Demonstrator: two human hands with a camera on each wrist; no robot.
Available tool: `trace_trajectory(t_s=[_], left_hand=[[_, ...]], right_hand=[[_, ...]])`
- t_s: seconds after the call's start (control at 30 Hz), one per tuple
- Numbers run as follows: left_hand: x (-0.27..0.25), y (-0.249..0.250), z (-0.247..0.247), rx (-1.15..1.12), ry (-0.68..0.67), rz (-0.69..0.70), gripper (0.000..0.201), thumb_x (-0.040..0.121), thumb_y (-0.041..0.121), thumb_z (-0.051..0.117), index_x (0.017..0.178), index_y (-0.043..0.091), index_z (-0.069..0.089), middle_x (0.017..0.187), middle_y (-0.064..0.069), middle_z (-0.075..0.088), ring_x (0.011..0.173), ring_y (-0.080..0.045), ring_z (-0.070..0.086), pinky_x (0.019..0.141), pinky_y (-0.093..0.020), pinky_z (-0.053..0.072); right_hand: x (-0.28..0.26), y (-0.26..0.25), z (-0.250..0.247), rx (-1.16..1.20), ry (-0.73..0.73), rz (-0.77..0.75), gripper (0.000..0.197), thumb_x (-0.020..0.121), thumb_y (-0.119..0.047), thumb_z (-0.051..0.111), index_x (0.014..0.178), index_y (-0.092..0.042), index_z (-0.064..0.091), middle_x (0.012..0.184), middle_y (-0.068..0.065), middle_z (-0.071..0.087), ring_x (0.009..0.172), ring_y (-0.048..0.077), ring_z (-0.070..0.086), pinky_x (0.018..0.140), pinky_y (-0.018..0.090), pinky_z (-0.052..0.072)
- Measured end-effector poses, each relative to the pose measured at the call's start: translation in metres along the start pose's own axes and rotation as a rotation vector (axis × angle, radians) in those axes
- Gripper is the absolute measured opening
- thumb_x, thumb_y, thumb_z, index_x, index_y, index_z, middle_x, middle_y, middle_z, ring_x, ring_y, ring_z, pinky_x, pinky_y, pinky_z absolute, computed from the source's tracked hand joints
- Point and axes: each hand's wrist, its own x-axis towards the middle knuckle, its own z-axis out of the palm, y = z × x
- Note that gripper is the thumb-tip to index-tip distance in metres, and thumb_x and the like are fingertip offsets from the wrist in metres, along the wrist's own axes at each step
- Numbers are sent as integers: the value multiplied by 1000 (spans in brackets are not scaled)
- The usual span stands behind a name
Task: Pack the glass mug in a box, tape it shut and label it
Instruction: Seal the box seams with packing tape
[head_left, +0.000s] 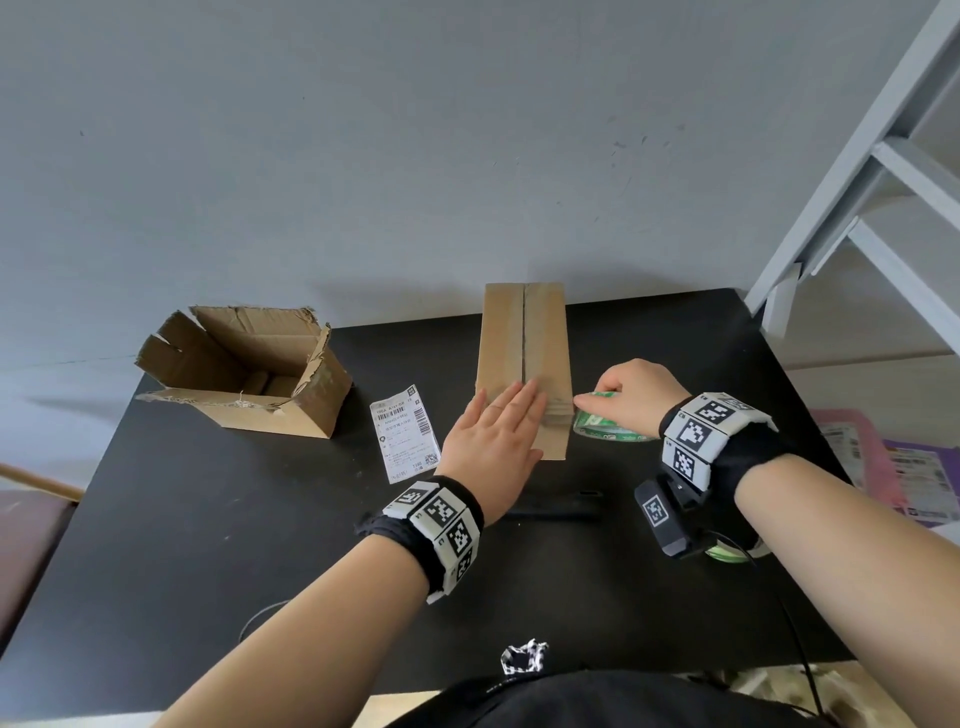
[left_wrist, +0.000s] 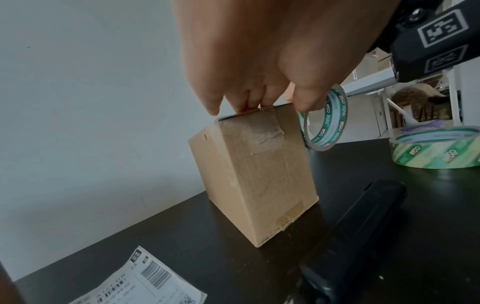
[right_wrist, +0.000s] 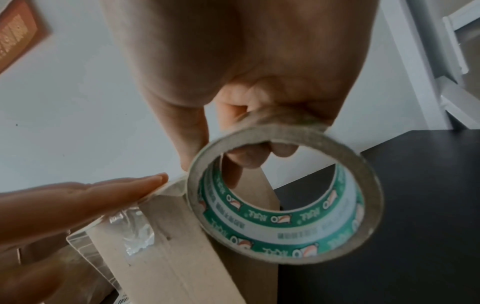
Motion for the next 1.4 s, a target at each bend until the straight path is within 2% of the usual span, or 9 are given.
trace_trajectory(t_s=[0.2,0.37,0.67,0.77,0.9,1.1,1.2,1.3,1.4], left_hand=[[-6,-7,-1,45,-3,-23,57,101,39,24,151,22,2,160,3,-2,147,-13,-5,118,-45,-8],[-23,-31,-5,53,-1,-110,54,102,39,24,151,25,8,160,4,2,147,-14,-4,118,-47,-8],[-34,-40,1,-73,14,-164,55,101,36,28,151,24,8,160,4,4,147,-13,0,116,-39,-7],[-33,-40,3,-85,18,-171,54,102,36,26,151,23,7,160,4,3,147,-13,-1,116,-39,-7],[-32,-39,6,-79,9,-180,54,102,36,24,151,24,6,160,5,2,147,-12,-1,117,-40,-6],[-33,-35,7,-125,70,-188,51,102,32,25,151,26,12,159,7,6,146,-10,1,118,-40,-4],[-33,-33,8,-143,79,-195,50,102,33,26,150,26,16,159,8,8,146,-9,2,118,-39,-4],[-28,-31,7,-247,143,-257,45,100,38,34,143,27,34,155,10,23,145,-9,13,118,-38,3],[-20,-27,7,-264,256,-314,38,93,48,45,122,23,52,134,6,48,130,-17,38,113,-37,24]], right_hand=[[4,-4,11,92,-50,-39,26,90,-40,54,95,-19,67,94,0,66,90,17,61,81,34,50],[6,-30,31,137,-118,-101,32,89,-41,55,84,-12,67,80,1,64,81,18,60,73,31,46],[6,-64,58,235,-151,-103,46,96,-39,45,67,-5,52,64,8,54,63,23,54,61,32,39],[2,-57,59,358,-175,-93,46,96,-34,45,87,8,63,89,21,66,87,32,61,79,38,45],[-6,-47,64,438,-189,-78,33,94,-26,48,96,0,67,95,17,69,94,29,63,87,41,47],[-6,-44,67,342,-119,-72,40,93,-35,48,83,-1,65,68,12,67,66,24,62,68,33,48],[-6,-43,71,253,-131,-33,39,92,-40,48,74,-8,61,52,2,59,56,21,59,67,35,49],[-6,-44,76,272,-122,-34,41,93,-42,46,85,-6,64,64,7,65,67,25,62,69,36,49],[-5,-45,80,266,-133,-47,39,95,-39,44,96,-4,63,83,12,67,71,22,59,61,31,43]])
